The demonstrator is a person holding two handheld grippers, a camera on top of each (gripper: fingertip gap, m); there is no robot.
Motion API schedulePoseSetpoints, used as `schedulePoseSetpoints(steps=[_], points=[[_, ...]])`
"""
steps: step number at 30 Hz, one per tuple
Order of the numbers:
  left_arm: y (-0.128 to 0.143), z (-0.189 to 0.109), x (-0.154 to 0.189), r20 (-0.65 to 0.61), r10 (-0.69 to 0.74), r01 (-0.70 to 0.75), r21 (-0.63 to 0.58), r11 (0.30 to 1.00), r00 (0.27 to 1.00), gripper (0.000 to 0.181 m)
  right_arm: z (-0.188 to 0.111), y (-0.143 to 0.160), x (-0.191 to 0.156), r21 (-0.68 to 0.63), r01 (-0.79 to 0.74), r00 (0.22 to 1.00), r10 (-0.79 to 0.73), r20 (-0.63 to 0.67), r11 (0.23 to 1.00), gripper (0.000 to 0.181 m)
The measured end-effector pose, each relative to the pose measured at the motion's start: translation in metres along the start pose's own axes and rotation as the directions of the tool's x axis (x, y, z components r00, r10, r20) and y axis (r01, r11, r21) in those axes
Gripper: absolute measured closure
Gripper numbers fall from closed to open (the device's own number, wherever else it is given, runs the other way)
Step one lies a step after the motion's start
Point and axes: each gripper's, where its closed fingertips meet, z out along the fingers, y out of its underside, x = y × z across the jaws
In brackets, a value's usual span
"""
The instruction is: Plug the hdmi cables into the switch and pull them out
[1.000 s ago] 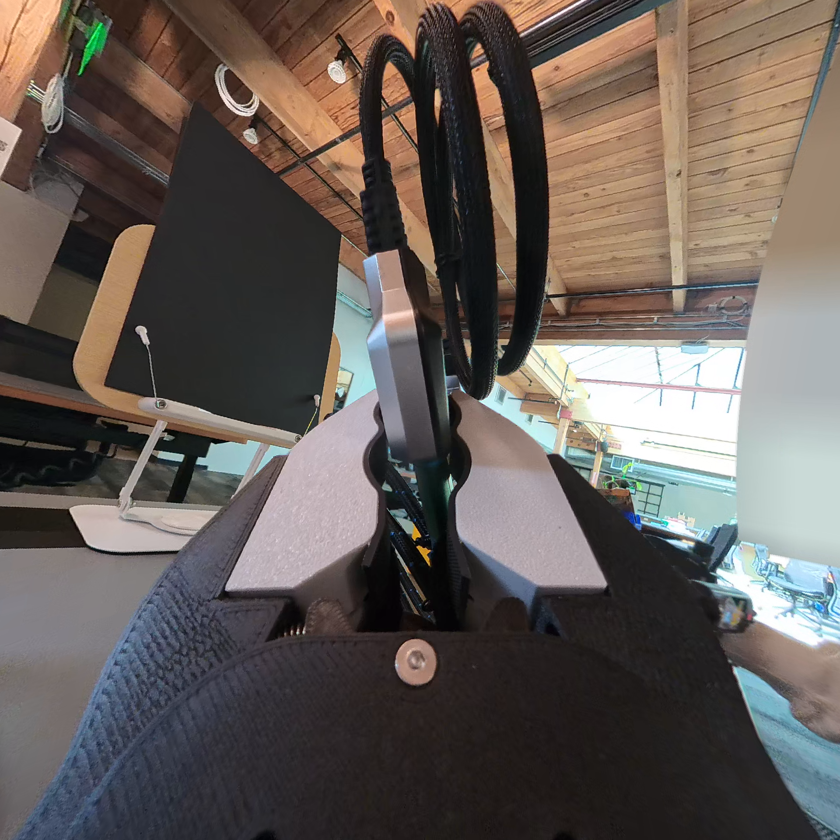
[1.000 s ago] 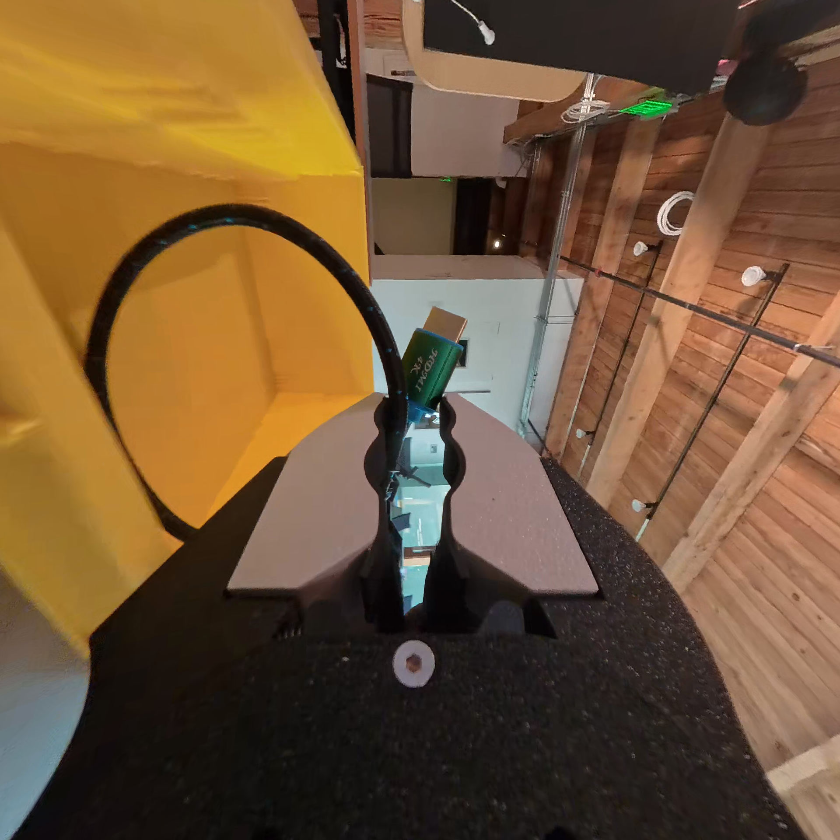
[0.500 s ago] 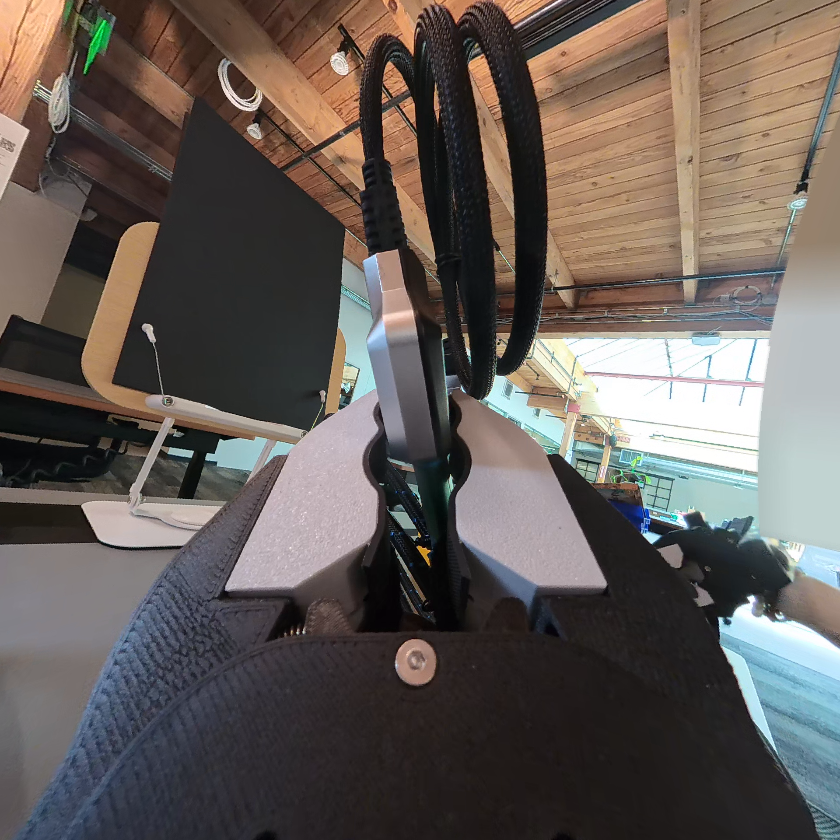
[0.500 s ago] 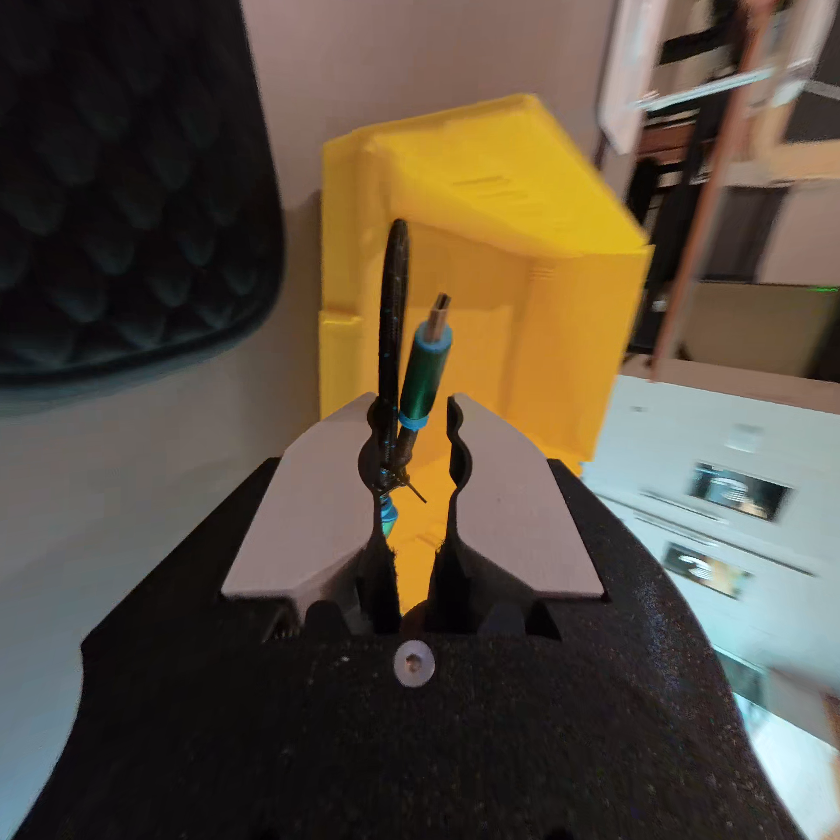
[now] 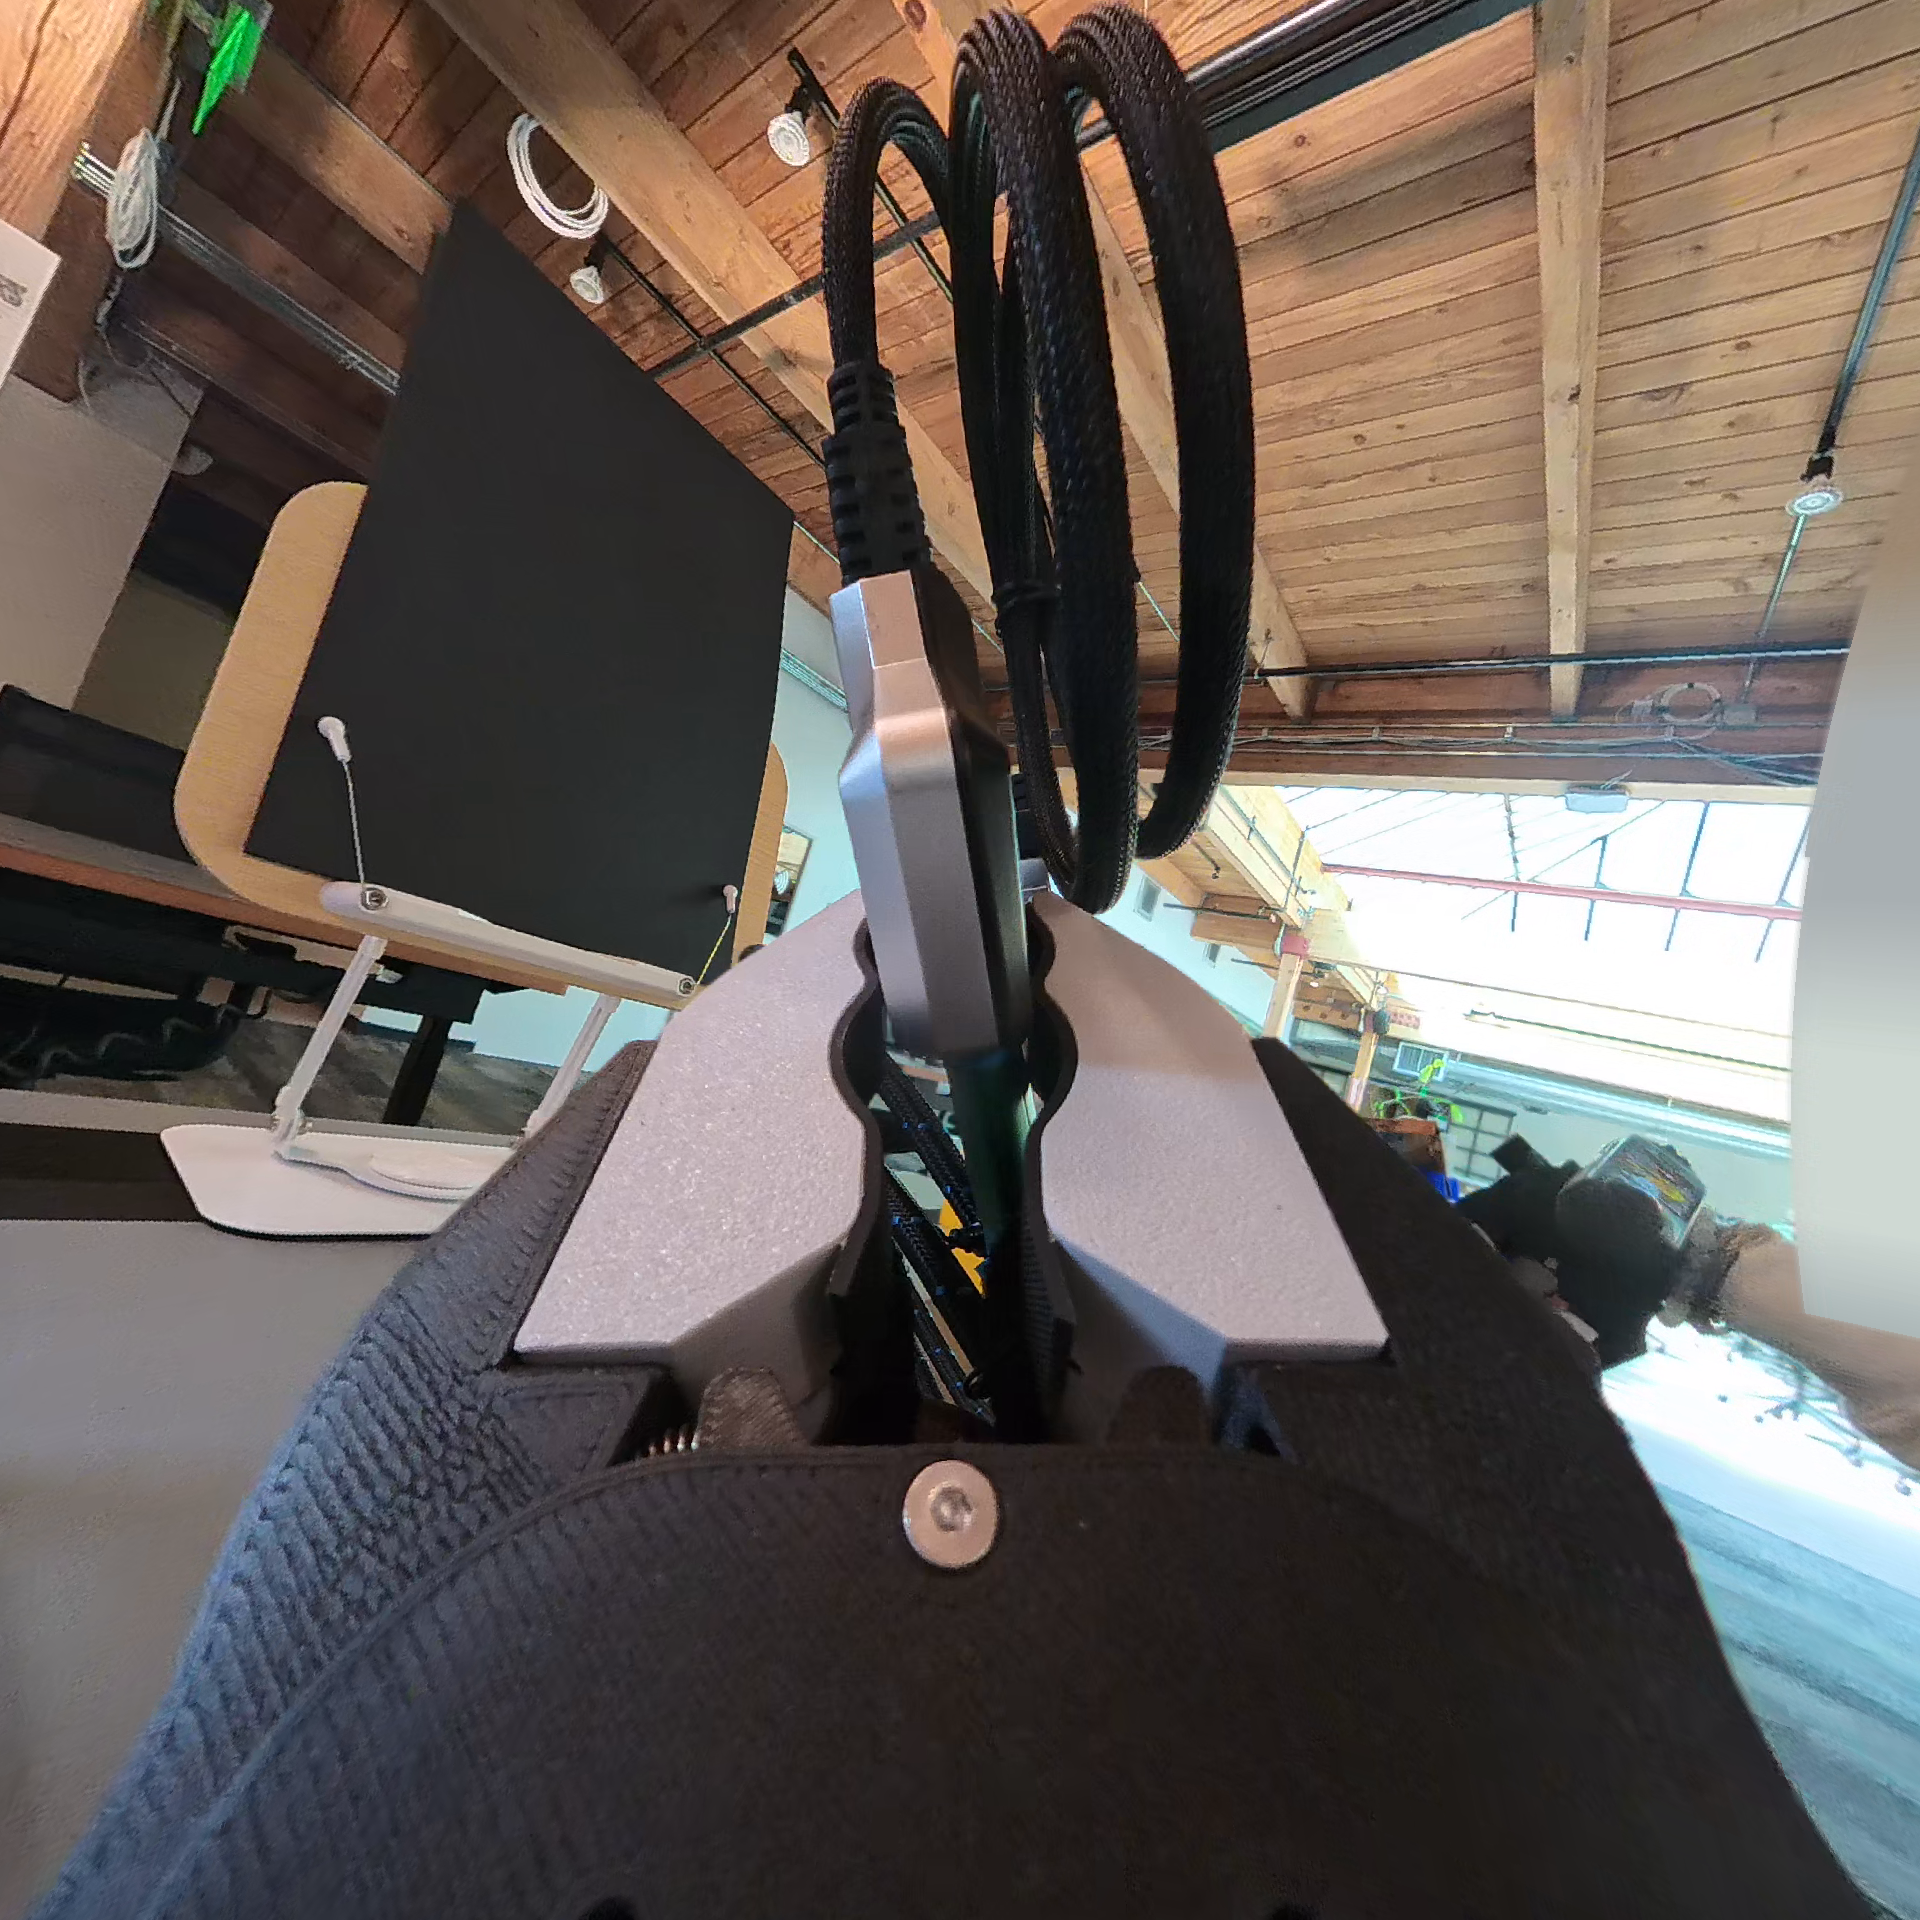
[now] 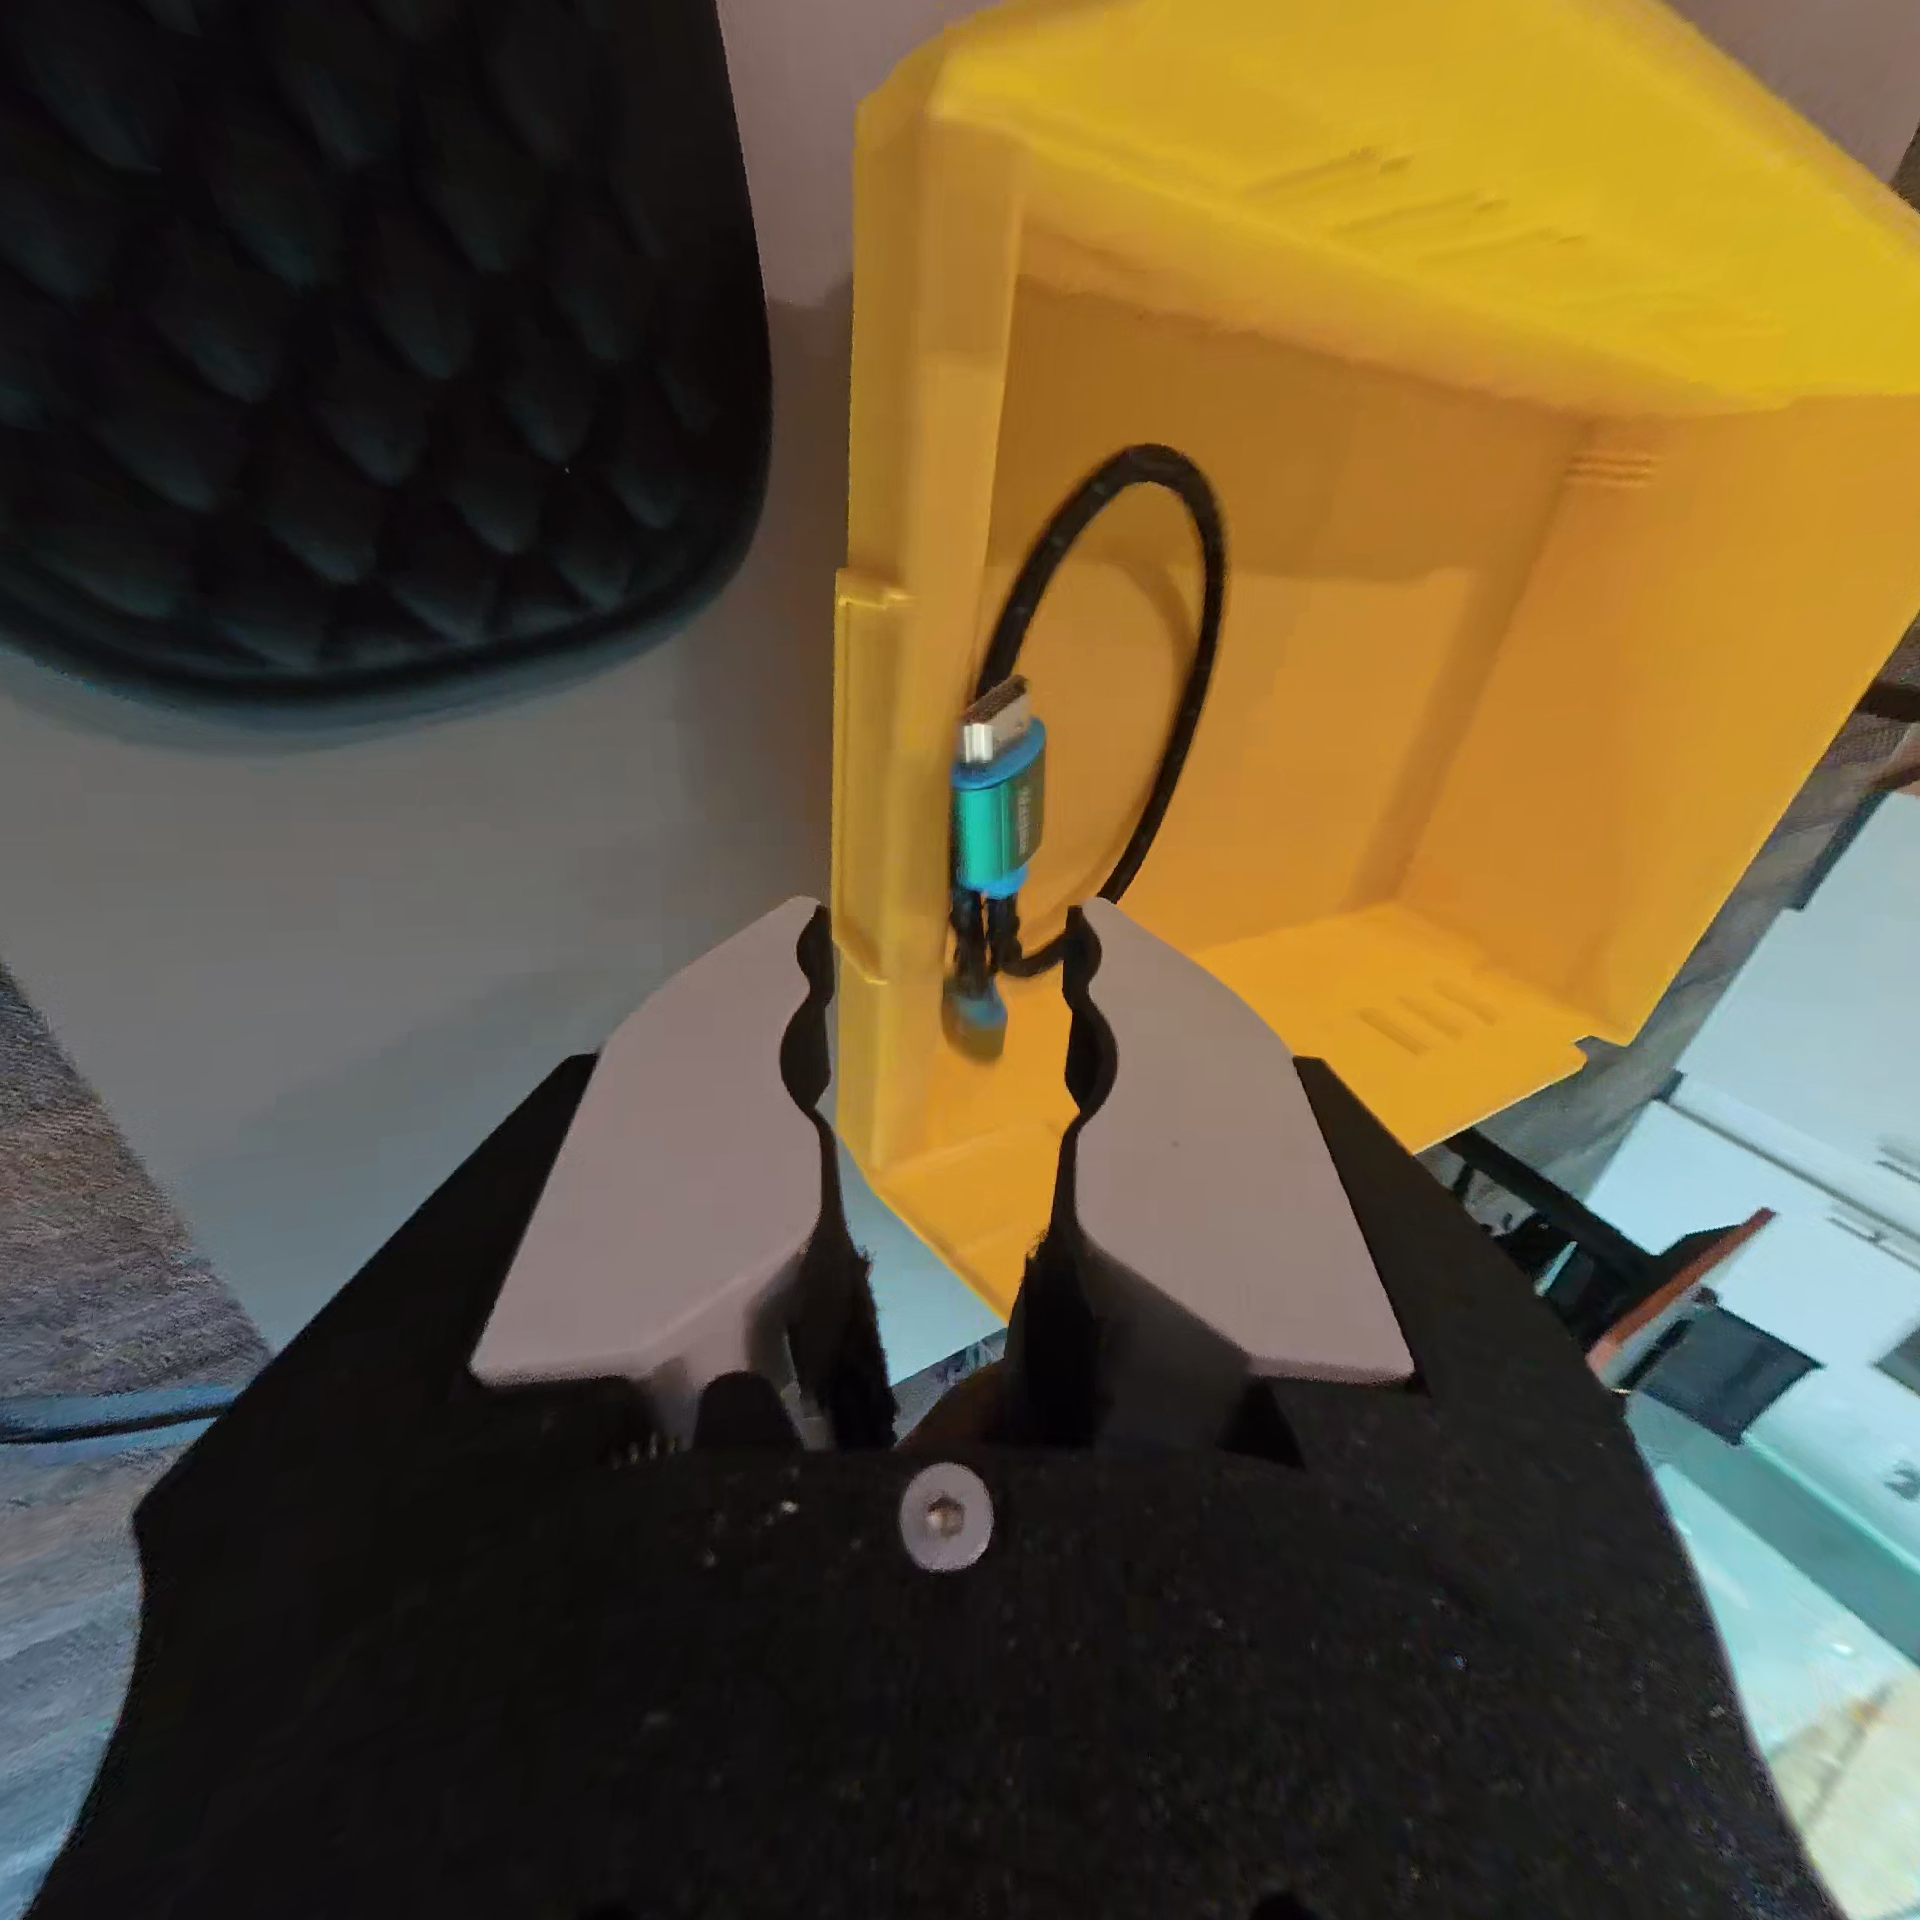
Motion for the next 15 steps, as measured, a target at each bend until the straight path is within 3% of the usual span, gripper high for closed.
schedulePoseSetpoints(steps=[4, 10, 13, 15], points=[[-0.001, 0.000, 0.000, 0.000, -0.007, 0.007, 0.007, 1.000, 1.000, 0.159, -0.023, -0.014, 0.004, 0.107, -0.111, 0.994, 0.110, 0.011, 0.988, 0.138], [0.001, 0.000, 0.000, -0.002, -0.002, 0.002, -0.005, 1.000, 1.000, 0.159, -0.047, -0.052, 0.024, 0.285, -0.137, 0.985, 0.160, -0.059, 0.949, 0.144], [0.002, 0.001, 0.000, -0.005, -0.006, 0.005, -0.007, 1.000, 1.000, 0.159, -0.042, -0.059, 0.040, 0.290, -0.165, 0.975, 0.199, -0.093, 0.943, 0.149], [0.002, 0.001, 0.000, -0.008, -0.014, 0.014, -0.008, 1.000, 1.000, 0.159, -0.026, -0.049, 0.052, 0.251, -0.284, 0.951, 0.304, -0.047, 0.925, 0.157]])
